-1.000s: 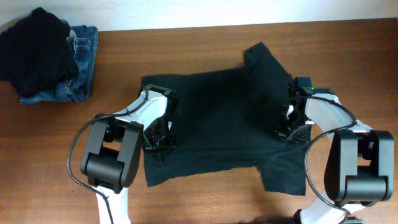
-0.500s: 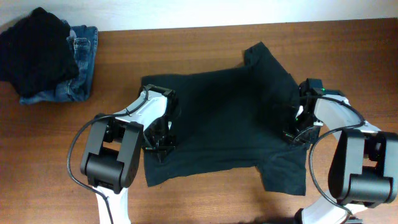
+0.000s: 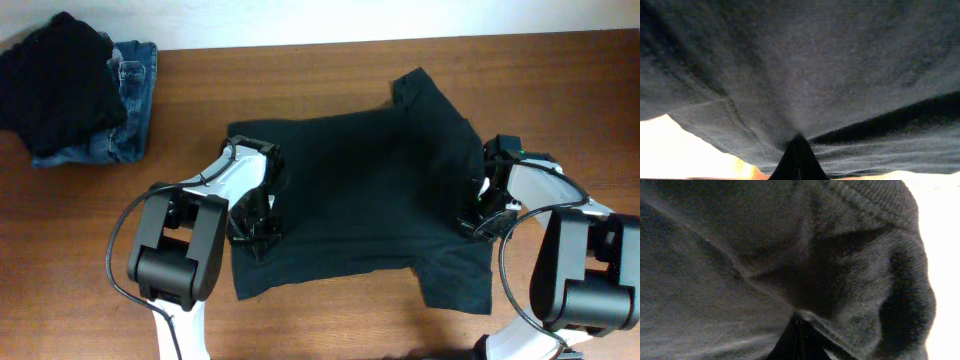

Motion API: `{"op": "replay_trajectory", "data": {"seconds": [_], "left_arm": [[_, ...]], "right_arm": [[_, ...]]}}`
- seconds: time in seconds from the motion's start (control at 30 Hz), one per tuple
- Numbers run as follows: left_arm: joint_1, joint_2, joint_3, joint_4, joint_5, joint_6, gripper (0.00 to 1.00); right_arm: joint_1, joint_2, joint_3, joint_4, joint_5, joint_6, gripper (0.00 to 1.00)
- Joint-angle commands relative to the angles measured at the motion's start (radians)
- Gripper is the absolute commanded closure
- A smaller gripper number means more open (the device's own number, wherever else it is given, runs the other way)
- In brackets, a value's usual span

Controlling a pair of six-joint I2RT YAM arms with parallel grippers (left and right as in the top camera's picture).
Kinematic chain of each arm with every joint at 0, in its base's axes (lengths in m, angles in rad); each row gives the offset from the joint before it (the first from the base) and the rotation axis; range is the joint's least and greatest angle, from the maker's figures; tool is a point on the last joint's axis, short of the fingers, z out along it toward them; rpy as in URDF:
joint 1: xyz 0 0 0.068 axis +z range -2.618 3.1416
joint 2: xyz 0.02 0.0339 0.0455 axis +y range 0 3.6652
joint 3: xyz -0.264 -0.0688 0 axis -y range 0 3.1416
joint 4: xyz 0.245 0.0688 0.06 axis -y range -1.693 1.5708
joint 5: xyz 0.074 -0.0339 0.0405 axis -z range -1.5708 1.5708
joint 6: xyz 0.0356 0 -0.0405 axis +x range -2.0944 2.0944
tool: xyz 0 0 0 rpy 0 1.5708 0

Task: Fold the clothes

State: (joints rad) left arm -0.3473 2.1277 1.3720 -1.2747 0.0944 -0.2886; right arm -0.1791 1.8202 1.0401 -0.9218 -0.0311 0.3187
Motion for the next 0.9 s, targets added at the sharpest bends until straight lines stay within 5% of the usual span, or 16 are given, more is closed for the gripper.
{"op": "replay_trajectory", "data": {"seconds": [0.0,0.87], "left_arm": [[0.031,0.066,-0.052,0.044,-0.057,-0.01,0.98],[0.108,0.031,0.064,-0.085,-0.087,-0.01,0.99]], "right_arm": [[-0.034,0.019,-0.042,0.003,0.044,0.017,0.96],[-0.115,-0.004,0.065,-0.087,-0.035,0.026,0.95]]}}
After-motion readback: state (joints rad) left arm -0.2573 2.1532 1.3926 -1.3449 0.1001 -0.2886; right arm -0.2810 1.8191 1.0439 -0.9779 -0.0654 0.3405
